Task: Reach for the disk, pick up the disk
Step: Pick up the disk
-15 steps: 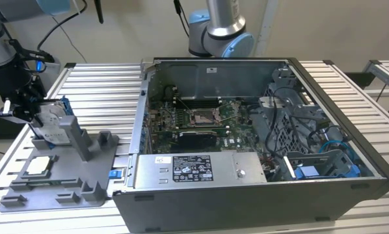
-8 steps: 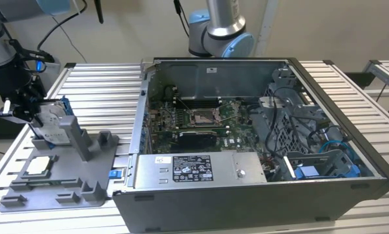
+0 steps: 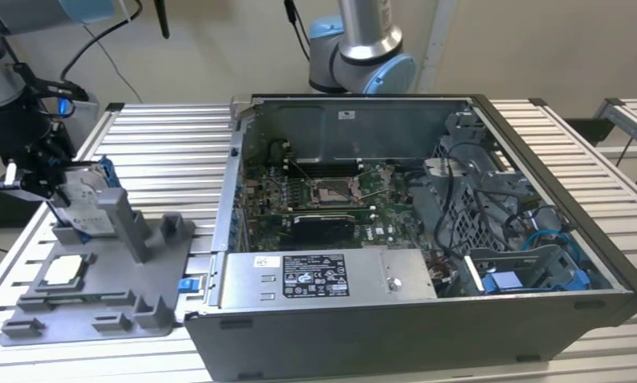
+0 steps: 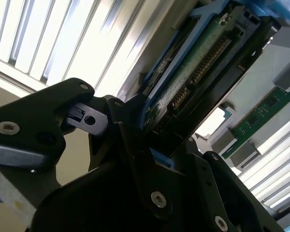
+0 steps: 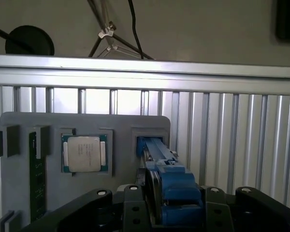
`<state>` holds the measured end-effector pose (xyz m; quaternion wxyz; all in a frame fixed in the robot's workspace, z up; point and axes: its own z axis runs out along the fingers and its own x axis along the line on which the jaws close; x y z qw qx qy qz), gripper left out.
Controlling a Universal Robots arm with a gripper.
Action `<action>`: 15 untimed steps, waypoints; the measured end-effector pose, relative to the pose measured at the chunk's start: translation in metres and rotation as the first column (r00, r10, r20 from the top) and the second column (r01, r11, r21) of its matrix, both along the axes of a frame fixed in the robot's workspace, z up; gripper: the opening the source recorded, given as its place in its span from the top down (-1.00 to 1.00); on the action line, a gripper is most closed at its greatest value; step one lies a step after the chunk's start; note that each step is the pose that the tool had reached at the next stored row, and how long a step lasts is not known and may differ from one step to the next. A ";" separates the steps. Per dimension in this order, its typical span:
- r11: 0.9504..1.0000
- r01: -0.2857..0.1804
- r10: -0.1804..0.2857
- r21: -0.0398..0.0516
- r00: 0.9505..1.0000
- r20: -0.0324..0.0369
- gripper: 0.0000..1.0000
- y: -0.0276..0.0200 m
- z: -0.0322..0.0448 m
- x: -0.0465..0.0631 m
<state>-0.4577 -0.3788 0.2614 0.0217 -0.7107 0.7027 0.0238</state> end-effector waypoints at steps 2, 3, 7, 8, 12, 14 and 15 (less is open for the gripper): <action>1.000 0.000 0.000 0.004 1.000 -0.001 1.00 -0.0001 0.0008 0.000; 1.000 0.000 0.000 0.006 1.000 -0.001 1.00 -0.0001 0.0016 0.000; 1.000 0.000 0.000 0.006 1.000 -0.001 1.00 -0.0001 0.0071 0.000; 1.000 0.000 0.000 0.006 1.000 -0.001 1.00 -0.0001 0.0090 0.000; 1.000 0.000 0.000 0.006 1.000 -0.001 1.00 -0.0001 0.0175 0.000; 1.000 0.000 0.000 0.006 1.000 -0.001 1.00 -0.0001 0.0224 0.000; 1.000 0.000 0.000 0.006 1.000 -0.001 1.00 -0.0001 0.0248 0.000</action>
